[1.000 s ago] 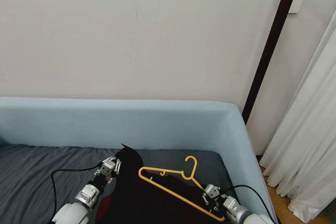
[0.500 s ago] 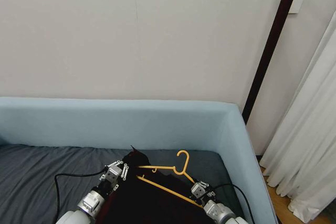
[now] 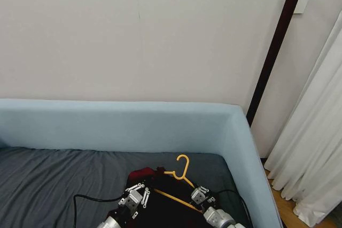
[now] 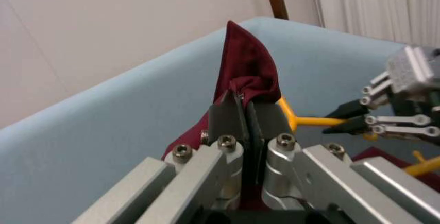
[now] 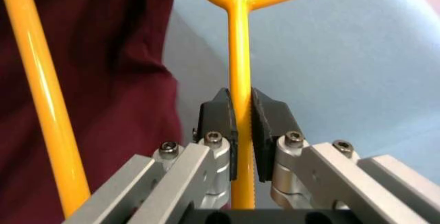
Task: Pick up the clothes from the sofa and hang them on the clothes hanger.
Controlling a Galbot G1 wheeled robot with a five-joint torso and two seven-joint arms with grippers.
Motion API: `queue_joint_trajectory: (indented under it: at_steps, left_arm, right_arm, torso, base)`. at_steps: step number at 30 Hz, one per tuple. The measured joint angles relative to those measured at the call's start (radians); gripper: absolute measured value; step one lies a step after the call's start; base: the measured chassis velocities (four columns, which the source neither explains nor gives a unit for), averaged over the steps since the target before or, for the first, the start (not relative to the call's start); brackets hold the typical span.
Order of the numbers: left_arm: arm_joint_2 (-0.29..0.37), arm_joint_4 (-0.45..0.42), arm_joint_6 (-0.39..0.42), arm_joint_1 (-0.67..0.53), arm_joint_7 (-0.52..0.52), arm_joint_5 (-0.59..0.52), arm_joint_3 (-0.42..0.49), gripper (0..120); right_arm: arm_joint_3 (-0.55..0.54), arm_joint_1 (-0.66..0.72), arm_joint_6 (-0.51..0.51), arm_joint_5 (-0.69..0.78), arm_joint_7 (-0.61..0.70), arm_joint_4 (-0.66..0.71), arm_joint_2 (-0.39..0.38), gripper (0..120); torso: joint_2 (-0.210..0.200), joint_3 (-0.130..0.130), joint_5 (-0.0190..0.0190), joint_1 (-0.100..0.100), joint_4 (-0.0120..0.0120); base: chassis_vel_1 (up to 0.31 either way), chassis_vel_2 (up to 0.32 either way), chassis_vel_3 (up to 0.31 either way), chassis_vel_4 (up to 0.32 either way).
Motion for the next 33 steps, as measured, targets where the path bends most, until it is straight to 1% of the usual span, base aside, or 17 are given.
queue_joint_trajectory:
  at_steps: [1, 3, 5, 14, 19, 21, 22, 23, 25, 26, 27, 30, 31, 32, 33]
  left_arm:
    - [0.000, 0.000, 0.000, 0.000, 0.000, 0.000, 0.000, 0]
    - [-0.002, -0.012, 0.000, 0.005, 0.000, 0.007, 0.016, 0]
    - [-0.004, -0.020, 0.000, 0.009, 0.001, 0.011, 0.027, 0]
    - [-0.016, -0.012, -0.014, 0.033, 0.002, 0.054, 0.071, 0]
    - [-0.023, 0.014, -0.023, 0.034, 0.002, 0.074, 0.092, 0]
    - [-0.028, 0.030, -0.029, 0.029, 0.003, 0.077, 0.095, 0]
    - [-0.028, 0.030, -0.029, 0.029, 0.003, 0.077, 0.095, 0]
    - [-0.030, 0.037, -0.031, 0.025, 0.002, 0.078, 0.095, 0]
    - [-0.033, 0.046, -0.033, 0.020, 0.001, 0.078, 0.096, 0]
    - [-0.033, 0.046, -0.033, 0.020, 0.001, 0.078, 0.096, 0]
    - [-0.033, 0.046, -0.033, 0.018, 0.001, 0.078, 0.096, 0]
    - [-0.033, 0.038, -0.033, 0.013, 0.000, 0.074, 0.085, 0]
    - [-0.032, 0.033, -0.034, 0.012, 0.000, 0.074, 0.082, 0]
    - [-0.032, 0.033, -0.034, 0.012, 0.000, 0.074, 0.082, 0]
    - [-0.029, 0.027, -0.033, 0.013, 0.000, 0.073, 0.077, 0]
  right_arm:
    - [0.000, 0.000, 0.000, 0.000, 0.000, 0.000, 0.000, 5]
    - [-0.002, 0.011, -0.056, -0.060, -0.015, -0.021, 0.000, 5]
    - [-0.012, 0.022, -0.070, -0.068, -0.017, -0.041, -0.003, 5]
    - [-0.044, 0.054, -0.066, -0.056, 0.000, -0.095, 0.018, 5]
    - [-0.050, 0.059, 0.013, -0.019, 0.022, -0.093, 0.032, 5]
    - [-0.046, 0.058, 0.062, -0.018, 0.024, -0.086, 0.034, 5]
    - [-0.046, 0.058, 0.062, -0.018, 0.024, -0.086, 0.034, 5]
    - [-0.043, 0.057, 0.085, -0.025, 0.025, -0.085, 0.035, 5]
    - [-0.034, 0.055, 0.138, -0.060, 0.029, -0.091, 0.036, 5]
    - [-0.034, 0.055, 0.138, -0.060, 0.029, -0.091, 0.036, 5]
    - [-0.029, 0.053, 0.160, -0.084, 0.031, -0.099, 0.036, 5]
    - [0.000, 0.048, 0.250, -0.207, 0.037, -0.154, 0.043, 5]
    - [0.009, 0.048, 0.273, -0.238, 0.040, -0.170, 0.046, 5]
    - [0.009, 0.048, 0.273, -0.238, 0.040, -0.170, 0.046, 5]
    - [0.023, 0.046, 0.303, -0.280, 0.045, -0.189, 0.052, 5]
  torso:
    - [0.000, 0.000, 0.0000, 0.000, 0.0000]
    - [0.000, 0.000, -0.0001, 0.000, -0.0001]
    - [0.000, 0.000, -0.0001, 0.000, -0.0002]
    - [0.000, 0.000, -0.0002, 0.000, 0.0000]
    - [0.000, 0.000, -0.0001, 0.000, -0.0001]
    - [0.000, 0.000, -0.0002, 0.000, -0.0001]
    - [0.000, 0.000, -0.0002, 0.000, -0.0001]
    - [0.000, 0.000, -0.0002, 0.000, -0.0001]
    - [0.000, 0.000, -0.0002, 0.000, -0.0001]
    - [0.000, 0.000, -0.0002, 0.000, -0.0001]
    - [0.000, 0.000, -0.0001, 0.000, -0.0001]
    - [0.000, 0.000, -0.0001, 0.000, -0.0002]
    - [0.000, 0.000, -0.0001, 0.000, -0.0002]
    - [0.000, 0.000, -0.0001, 0.000, -0.0002]
    - [0.000, 0.000, -0.0001, 0.000, -0.0002]
  base:
    - [0.000, 0.000, 0.000, 0.000]
    - [0.000, 0.000, 0.000, 0.000]
    - [0.000, 0.000, 0.000, 0.000]
    - [0.000, 0.000, 0.000, 0.000]
    - [0.000, 0.000, 0.000, 0.000]
    - [0.000, 0.000, 0.000, 0.000]
    - [0.000, 0.000, 0.000, 0.000]
    - [0.000, 0.000, 0.000, 0.000]
    - [0.000, 0.000, 0.000, 0.000]
    - [0.000, 0.000, 0.000, 0.000]
    - [0.000, 0.000, 0.000, 0.000]
    - [0.000, 0.000, 0.000, 0.000]
    - [0.000, 0.000, 0.000, 0.000]
    - [0.000, 0.000, 0.000, 0.000]
    - [0.000, 0.000, 0.000, 0.000]
